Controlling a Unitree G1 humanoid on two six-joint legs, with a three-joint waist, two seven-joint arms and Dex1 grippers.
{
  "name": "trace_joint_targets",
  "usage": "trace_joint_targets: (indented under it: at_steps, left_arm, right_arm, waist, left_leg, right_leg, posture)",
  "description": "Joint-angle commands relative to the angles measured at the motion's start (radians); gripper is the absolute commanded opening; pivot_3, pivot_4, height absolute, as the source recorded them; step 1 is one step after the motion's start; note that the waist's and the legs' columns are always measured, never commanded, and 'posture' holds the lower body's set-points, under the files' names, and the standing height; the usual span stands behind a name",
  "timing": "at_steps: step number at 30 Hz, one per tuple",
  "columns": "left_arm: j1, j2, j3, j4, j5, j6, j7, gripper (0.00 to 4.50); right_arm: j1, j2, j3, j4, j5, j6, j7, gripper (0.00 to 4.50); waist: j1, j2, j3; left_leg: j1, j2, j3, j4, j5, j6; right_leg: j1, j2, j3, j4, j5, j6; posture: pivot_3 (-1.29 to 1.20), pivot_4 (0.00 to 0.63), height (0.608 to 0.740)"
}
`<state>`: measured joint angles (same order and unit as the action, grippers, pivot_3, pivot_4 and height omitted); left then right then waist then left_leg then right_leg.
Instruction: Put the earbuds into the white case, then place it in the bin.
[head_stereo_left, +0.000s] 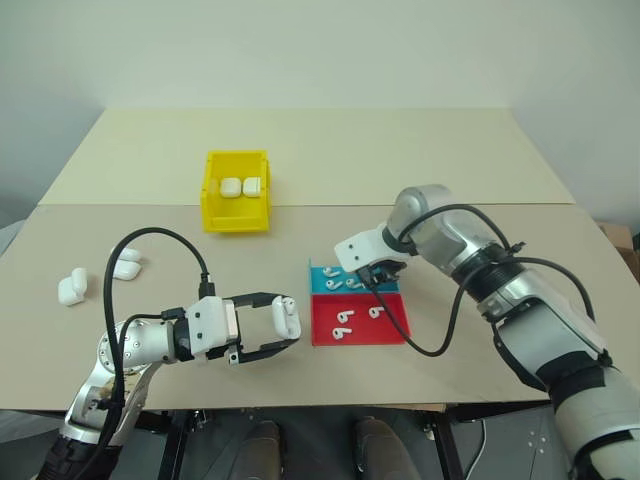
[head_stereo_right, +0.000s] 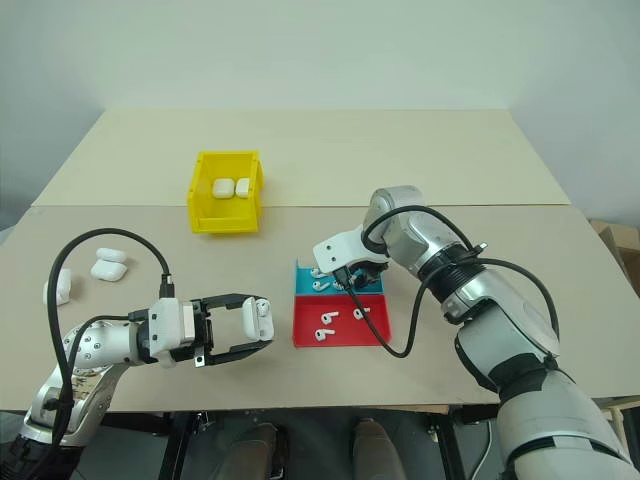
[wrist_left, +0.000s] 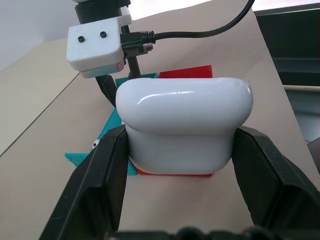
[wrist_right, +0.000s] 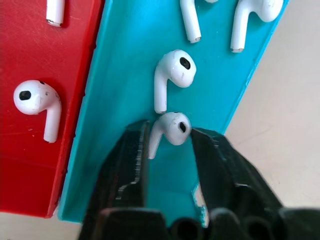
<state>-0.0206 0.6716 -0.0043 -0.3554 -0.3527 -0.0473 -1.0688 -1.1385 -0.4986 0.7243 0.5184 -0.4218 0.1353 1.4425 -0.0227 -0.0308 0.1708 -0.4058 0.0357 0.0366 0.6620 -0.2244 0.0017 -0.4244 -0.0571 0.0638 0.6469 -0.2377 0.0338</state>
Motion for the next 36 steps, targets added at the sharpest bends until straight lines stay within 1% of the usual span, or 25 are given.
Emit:
trace_joint_targets:
  at_steps: [1,12,14,15,16,26,29,32,36]
  left_arm:
    - [-0.011,0.009,-0.004,-0.029,0.007,-0.008,0.007,2.78]
    - [-0.014,0.006,-0.008,-0.029,0.014,-0.008,0.015,2.78]
    - [-0.015,0.006,-0.009,-0.030,0.015,-0.006,0.017,2.78]
    - [-0.014,0.007,-0.009,-0.030,0.014,-0.007,0.016,2.78]
    - [-0.014,0.007,-0.008,-0.031,0.014,-0.006,0.017,2.78]
    - [-0.017,0.011,-0.006,-0.026,0.013,-0.005,0.015,2.78]
    - [-0.027,0.008,0.000,-0.030,-0.001,0.002,0.017,2.78]
    - [-0.050,-0.002,0.007,-0.035,-0.027,0.024,0.027,2.78]
    - [-0.104,-0.020,0.018,-0.049,-0.094,0.080,0.046,2.78]
  right_arm:
    - [0.009,-0.001,-0.022,-0.023,-0.011,-0.008,0.001,1.69]
    - [0.015,-0.004,-0.017,-0.020,-0.034,-0.026,-0.007,1.69]
    - [0.018,-0.005,-0.018,-0.021,-0.036,-0.030,-0.004,1.31]
    - [0.020,-0.005,-0.020,-0.022,-0.037,-0.030,-0.005,1.20]
    - [0.021,-0.004,-0.020,-0.023,-0.040,-0.028,-0.004,0.93]
    - [0.026,-0.007,-0.029,-0.032,-0.043,-0.028,-0.013,0.93]
    - [0.020,-0.030,-0.067,-0.079,-0.021,-0.010,-0.005,0.93]
    - [0.001,-0.058,-0.136,-0.130,0.004,0.045,-0.015,0.93]
    - [-0.002,-0.116,-0.295,-0.265,0.099,0.183,-0.007,0.93]
  waist:
    - [0.000,0.000,0.000]
    - [0.000,0.000,0.000]
    - [0.000,0.000,0.000]
    - [0.000,0.000,0.000]
    - [0.000,0.000,0.000]
    - [0.000,0.000,0.000]
    - [0.001,0.000,0.000]
    - [0.002,0.000,0.000]
    - [0.007,0.000,0.000]
  left_leg:
    - [0.000,0.000,0.000,0.000,0.000,0.000]
    - [0.001,0.000,0.000,0.000,0.000,0.000]
    - [0.001,0.000,0.000,0.000,0.000,0.000]
    - [0.001,0.000,0.000,0.000,0.000,0.000]
    - [0.001,0.000,0.000,0.000,0.000,0.000]
    - [0.001,0.000,0.000,0.000,0.000,0.000]
    - [0.001,0.000,0.000,0.000,0.000,0.000]
    - [0.000,0.000,0.000,0.000,0.000,0.000]
    - [-0.001,0.000,0.000,0.000,0.000,0.000]
  right_leg:
    - [0.000,0.000,0.000,0.000,0.000,0.000]
    - [0.001,0.000,0.000,0.000,0.000,0.000]
    - [0.001,0.000,0.000,0.000,0.000,0.000]
    - [0.001,0.000,0.000,0.000,0.000,0.000]
    - [0.001,0.000,0.000,0.000,0.000,0.000]
    - [0.001,0.000,0.000,0.000,0.000,0.000]
    - [0.001,0.000,0.000,0.000,0.000,0.000]
    - [0.000,0.000,0.000,0.000,0.000,0.000]
    - [-0.001,0.000,0.000,0.000,0.000,0.000]
  posture:
    - [0.00,0.150,0.740]
    - [0.00,0.150,0.740]
    - [0.00,0.150,0.740]
    - [0.00,0.150,0.740]
    - [0.00,0.150,0.740]
    - [0.00,0.150,0.740]
    - [0.00,0.150,0.740]
    - [0.00,0.150,0.740]
    - [0.00,0.150,0.740]
